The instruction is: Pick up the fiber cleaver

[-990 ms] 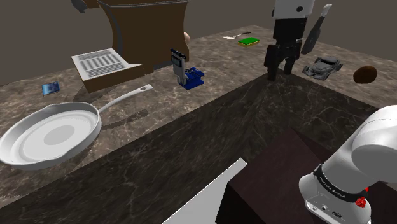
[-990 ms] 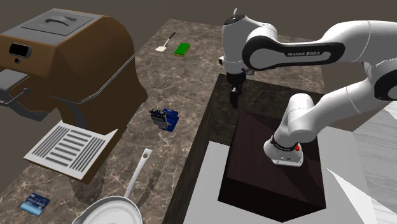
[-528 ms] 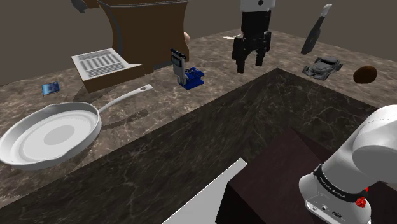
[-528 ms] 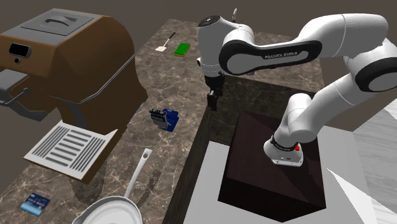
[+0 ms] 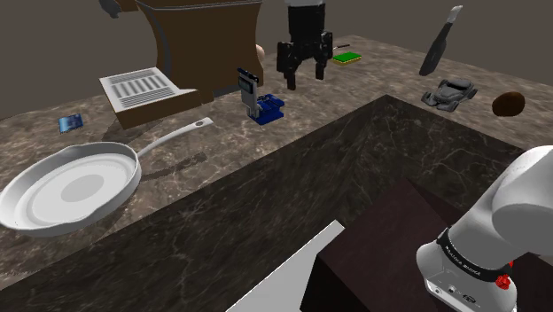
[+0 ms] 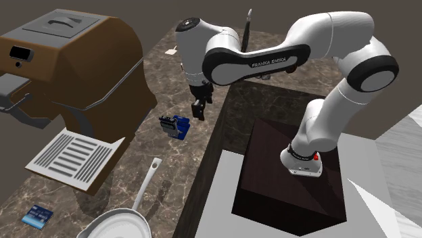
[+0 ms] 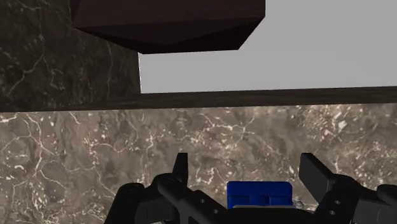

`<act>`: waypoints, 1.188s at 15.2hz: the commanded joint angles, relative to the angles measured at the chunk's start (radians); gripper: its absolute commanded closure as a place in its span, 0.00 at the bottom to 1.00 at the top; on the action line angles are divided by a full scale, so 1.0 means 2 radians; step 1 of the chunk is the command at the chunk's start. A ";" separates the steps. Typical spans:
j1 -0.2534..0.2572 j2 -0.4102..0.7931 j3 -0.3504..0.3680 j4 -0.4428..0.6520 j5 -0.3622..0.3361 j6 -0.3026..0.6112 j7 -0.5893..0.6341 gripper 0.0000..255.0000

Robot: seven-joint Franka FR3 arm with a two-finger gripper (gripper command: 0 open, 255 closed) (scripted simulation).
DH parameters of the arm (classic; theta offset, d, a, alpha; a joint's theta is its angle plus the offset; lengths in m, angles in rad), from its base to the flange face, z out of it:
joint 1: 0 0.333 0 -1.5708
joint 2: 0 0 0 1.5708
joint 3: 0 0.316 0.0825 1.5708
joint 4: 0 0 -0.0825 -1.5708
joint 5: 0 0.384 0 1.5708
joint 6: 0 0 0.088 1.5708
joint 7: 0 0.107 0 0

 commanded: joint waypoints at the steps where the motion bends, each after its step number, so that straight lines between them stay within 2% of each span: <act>1: 0.005 0.034 0.010 0.041 -0.014 -0.003 0.018 0.00; 7: 0.032 0.158 0.032 0.202 -0.070 -0.034 0.065 0.00; 12: 0.077 0.282 0.036 0.388 -0.126 -0.093 0.090 0.00; 18: 0.068 0.264 0.035 0.319 -0.120 -0.042 0.094 0.00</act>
